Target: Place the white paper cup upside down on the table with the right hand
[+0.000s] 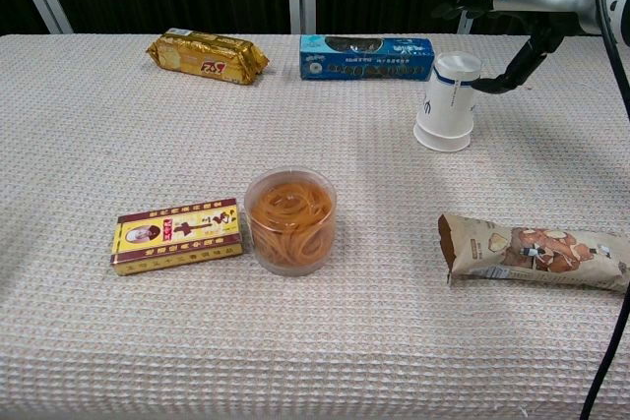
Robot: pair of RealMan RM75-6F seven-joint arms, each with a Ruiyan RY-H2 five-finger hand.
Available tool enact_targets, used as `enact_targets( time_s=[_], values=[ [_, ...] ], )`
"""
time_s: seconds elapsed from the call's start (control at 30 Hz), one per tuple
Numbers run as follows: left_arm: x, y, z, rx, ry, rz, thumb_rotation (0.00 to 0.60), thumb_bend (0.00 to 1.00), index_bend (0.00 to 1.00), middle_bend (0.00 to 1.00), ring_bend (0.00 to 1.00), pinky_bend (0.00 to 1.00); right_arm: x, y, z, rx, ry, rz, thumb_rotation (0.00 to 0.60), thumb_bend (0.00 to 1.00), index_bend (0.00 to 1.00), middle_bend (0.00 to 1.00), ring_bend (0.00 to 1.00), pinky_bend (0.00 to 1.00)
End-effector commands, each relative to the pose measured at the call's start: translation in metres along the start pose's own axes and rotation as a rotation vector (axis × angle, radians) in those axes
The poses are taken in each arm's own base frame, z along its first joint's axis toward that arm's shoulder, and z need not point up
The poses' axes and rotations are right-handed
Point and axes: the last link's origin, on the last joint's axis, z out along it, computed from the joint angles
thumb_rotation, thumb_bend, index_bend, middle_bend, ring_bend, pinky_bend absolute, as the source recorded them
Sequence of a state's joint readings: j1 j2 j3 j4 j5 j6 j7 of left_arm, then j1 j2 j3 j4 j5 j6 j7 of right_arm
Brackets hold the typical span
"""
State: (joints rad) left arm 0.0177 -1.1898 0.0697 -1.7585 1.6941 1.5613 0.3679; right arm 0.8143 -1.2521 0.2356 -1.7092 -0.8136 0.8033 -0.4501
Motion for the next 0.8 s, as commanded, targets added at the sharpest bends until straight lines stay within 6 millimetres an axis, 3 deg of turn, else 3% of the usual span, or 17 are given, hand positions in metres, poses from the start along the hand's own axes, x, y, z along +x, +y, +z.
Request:
enact_targets(
  time_s=[0.03,0.23,0.8],
  values=[
    [-0.002,0.000,0.001,-0.001,-0.006,-0.003,0.600,0.13,0.20,0.10,0.09,0.12,-0.002,-0.002,0.007,-0.017,-0.020,0.018,0.600,0.32,0.00,0.05,0.00,0.00],
    [-0.004,-0.001,0.000,0.006,-0.013,-0.006,0.600,0.13,0.20,0.10,0.09,0.12,-0.003,0.002,0.015,-0.042,-0.050,0.007,0.600,0.35,0.01,0.05,0.00,0.00],
    [-0.008,-0.008,-0.006,0.039,-0.019,-0.018,0.600,0.13,0.20,0.10,0.09,0.12,0.004,-0.012,0.035,-0.079,-0.099,-0.073,0.600,0.43,0.12,0.07,0.00,0.00]
  ],
)
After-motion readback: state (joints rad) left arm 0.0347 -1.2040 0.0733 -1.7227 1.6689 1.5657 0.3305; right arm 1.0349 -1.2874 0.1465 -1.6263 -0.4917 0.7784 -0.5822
